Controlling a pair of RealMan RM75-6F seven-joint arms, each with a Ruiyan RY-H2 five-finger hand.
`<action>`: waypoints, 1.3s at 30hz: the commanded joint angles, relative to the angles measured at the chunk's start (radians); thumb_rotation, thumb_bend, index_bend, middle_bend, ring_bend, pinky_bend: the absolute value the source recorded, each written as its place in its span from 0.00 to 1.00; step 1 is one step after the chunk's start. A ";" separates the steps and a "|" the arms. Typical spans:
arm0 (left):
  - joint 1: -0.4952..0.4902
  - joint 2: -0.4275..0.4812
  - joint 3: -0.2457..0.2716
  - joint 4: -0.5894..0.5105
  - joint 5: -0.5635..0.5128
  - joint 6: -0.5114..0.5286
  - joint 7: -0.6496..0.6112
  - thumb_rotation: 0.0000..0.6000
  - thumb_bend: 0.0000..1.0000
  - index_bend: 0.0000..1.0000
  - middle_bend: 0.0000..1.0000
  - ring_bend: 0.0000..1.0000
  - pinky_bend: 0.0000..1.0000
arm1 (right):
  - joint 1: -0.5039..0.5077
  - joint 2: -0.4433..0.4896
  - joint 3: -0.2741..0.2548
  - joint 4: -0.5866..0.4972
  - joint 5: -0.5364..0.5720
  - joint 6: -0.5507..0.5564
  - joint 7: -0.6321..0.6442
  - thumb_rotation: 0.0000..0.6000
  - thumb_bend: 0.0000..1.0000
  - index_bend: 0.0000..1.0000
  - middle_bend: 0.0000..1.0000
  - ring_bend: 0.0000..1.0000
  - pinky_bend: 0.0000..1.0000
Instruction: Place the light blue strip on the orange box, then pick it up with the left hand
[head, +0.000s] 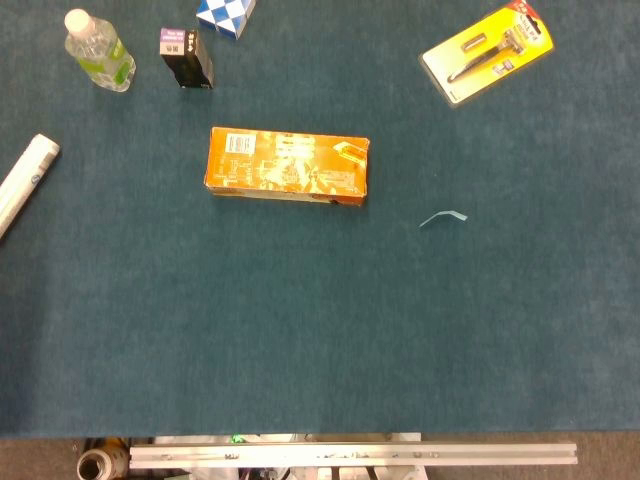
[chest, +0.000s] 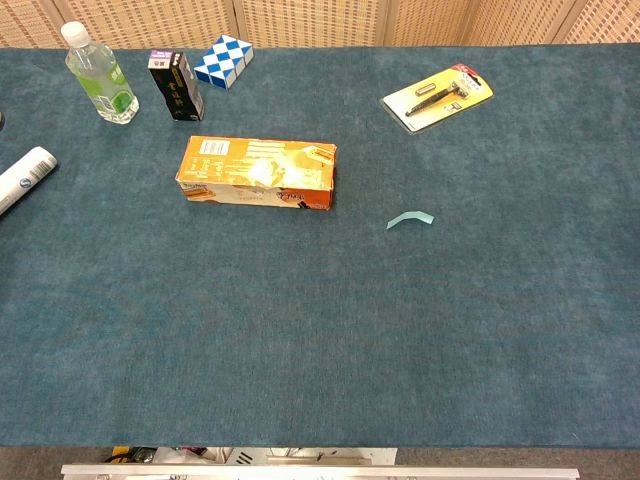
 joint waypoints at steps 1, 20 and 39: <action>0.001 -0.001 0.000 0.001 0.000 0.001 0.000 1.00 0.47 0.14 0.31 0.35 0.31 | 0.002 -0.001 0.000 0.000 -0.001 -0.002 -0.001 1.00 0.20 0.38 0.46 0.42 0.62; 0.006 0.000 -0.006 0.004 -0.011 0.008 -0.004 1.00 0.47 0.14 0.31 0.35 0.31 | 0.058 0.010 0.015 -0.027 -0.035 -0.046 -0.008 1.00 0.20 0.38 0.49 0.48 0.62; 0.025 0.005 -0.006 0.021 -0.021 0.023 -0.039 1.00 0.47 0.14 0.31 0.35 0.31 | 0.308 -0.064 0.096 -0.075 0.078 -0.371 -0.219 1.00 0.21 0.42 1.00 1.00 1.00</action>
